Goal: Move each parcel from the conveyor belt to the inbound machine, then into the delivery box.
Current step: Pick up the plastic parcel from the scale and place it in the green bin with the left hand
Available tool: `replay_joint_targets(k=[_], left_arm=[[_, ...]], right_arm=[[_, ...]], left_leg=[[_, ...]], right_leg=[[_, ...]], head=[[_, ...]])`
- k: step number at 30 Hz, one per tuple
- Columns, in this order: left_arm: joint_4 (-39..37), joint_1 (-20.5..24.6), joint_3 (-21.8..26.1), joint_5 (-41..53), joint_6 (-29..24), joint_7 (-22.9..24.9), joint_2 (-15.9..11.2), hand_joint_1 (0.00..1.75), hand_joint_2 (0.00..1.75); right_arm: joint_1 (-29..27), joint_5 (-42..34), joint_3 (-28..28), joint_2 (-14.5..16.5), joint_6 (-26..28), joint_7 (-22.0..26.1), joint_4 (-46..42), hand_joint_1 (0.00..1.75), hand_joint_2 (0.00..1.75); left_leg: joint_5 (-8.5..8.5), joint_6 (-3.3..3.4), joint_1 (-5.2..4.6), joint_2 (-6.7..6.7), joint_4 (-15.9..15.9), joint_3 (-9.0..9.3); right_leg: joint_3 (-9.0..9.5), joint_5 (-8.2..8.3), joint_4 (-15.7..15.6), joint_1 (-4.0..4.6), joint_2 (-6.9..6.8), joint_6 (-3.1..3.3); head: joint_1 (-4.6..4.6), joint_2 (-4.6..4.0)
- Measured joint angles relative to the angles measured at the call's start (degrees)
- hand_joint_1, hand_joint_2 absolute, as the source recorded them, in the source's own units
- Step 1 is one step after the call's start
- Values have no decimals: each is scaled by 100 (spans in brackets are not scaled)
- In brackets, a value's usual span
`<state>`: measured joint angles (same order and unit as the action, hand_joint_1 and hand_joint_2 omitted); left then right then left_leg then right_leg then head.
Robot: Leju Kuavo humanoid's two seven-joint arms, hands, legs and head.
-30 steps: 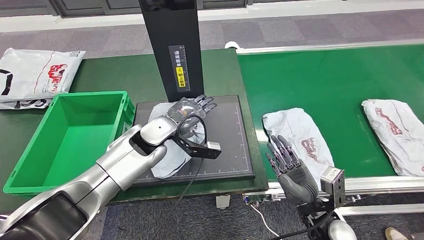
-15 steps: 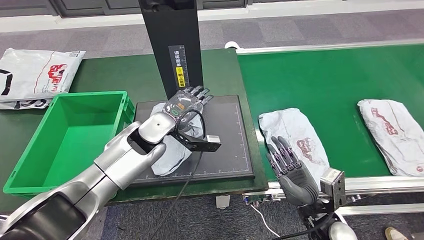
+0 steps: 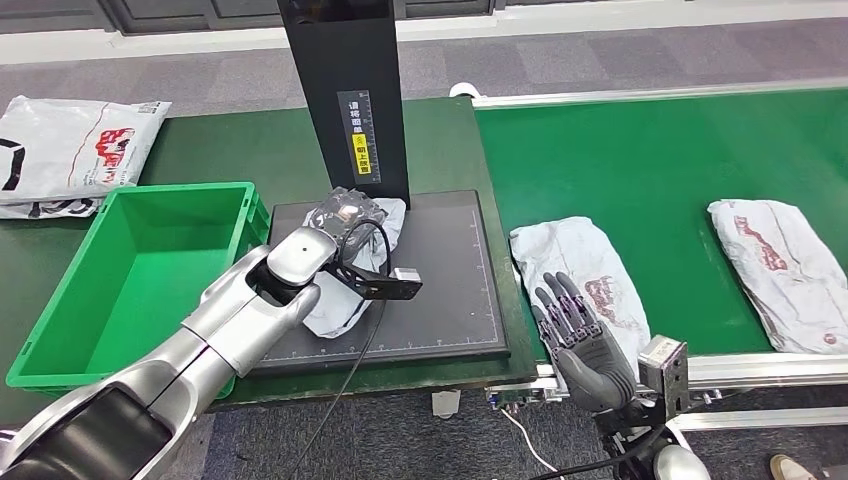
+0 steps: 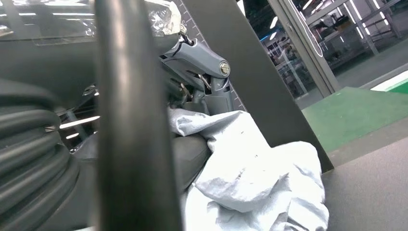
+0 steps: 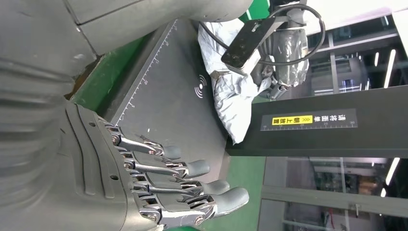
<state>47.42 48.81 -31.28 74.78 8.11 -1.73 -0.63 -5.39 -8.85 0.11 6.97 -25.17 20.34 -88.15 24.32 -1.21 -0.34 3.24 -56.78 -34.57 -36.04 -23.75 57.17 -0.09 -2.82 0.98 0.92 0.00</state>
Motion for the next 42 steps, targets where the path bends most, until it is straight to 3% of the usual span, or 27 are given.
replay_joint_targets(k=[14, 29, 42], left_arm=[[-701, 9, 107, 176, 169, -157, 90, 175, 175], [-997, 116, 272, 151, -127, -152, 140, 175, 175], [879, 134, 1034, 147, -426, 325, -85, 175, 175]], right_arm=[[99, 61, -70, 69, -1, -5, 12, 0, 175], [147, 23, -203, 73, 0, -17, 24, 0, 175], [-65, -60, -551, 95, 0, -120, -375, 0, 175]], left_leg=[[3, 0, -1, 1, 0, 1], [2, 0, -1, 0, -1, 2], [3, 0, -2, -10, -1, -4]], right_leg=[[0, -3, 0, 1, 2, 0], [0, -3, 0, 0, 0, 0], [-2, -5, 1, 0, -5, -1]], head=[[1, 0], [0, 0], [1, 0]])
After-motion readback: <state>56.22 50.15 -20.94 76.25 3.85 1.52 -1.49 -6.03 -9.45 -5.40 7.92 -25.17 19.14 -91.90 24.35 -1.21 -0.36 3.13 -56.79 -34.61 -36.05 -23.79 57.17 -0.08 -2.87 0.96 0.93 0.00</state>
